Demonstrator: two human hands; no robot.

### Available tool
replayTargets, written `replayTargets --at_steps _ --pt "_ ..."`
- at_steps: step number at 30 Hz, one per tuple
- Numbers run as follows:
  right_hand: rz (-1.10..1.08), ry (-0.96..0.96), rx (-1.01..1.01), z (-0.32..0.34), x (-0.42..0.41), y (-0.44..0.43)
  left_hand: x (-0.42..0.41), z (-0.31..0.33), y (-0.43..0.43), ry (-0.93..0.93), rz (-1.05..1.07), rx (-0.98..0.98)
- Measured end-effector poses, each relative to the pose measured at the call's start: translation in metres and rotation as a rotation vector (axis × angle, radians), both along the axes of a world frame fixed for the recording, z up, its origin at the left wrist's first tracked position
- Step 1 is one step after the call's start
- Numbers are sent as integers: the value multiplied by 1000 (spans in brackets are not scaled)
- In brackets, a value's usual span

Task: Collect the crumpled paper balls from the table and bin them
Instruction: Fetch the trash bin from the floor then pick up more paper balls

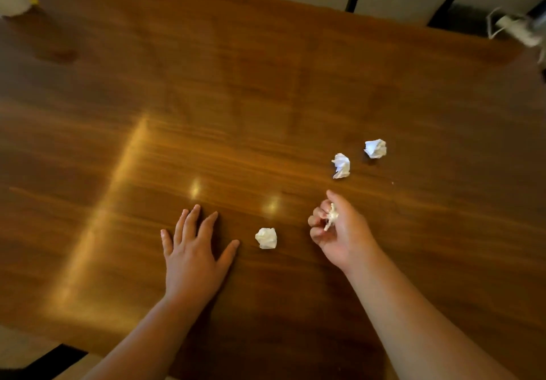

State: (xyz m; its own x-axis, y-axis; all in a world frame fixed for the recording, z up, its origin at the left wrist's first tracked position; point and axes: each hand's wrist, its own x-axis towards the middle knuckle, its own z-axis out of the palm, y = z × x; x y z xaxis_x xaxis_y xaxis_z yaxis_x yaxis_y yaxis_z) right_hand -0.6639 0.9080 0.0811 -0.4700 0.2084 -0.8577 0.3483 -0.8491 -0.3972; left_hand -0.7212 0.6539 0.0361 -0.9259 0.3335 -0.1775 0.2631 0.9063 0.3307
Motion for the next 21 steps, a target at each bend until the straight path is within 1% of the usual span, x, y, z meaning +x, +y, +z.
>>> replayTargets --at_steps 2,5,9,12,15,18,21 --pt "-78 6 -54 5 19 10 -5 9 6 -35 44 99" --pt "-107 23 -17 5 44 21 -13 25 31 -83 32 205" --pt "-233 22 -32 1 70 36 -22 40 94 -29 -220 214" --pt "-313 29 -54 -1 86 47 -30 44 149 -10 -398 199" --pt "-377 25 -50 -5 104 53 -35 40 197 28 -490 190" --pt "-443 45 -54 -7 122 56 -41 33 231 69 -550 75" --pt "-491 78 -70 -9 139 56 -47 22 246 84 -590 -22"
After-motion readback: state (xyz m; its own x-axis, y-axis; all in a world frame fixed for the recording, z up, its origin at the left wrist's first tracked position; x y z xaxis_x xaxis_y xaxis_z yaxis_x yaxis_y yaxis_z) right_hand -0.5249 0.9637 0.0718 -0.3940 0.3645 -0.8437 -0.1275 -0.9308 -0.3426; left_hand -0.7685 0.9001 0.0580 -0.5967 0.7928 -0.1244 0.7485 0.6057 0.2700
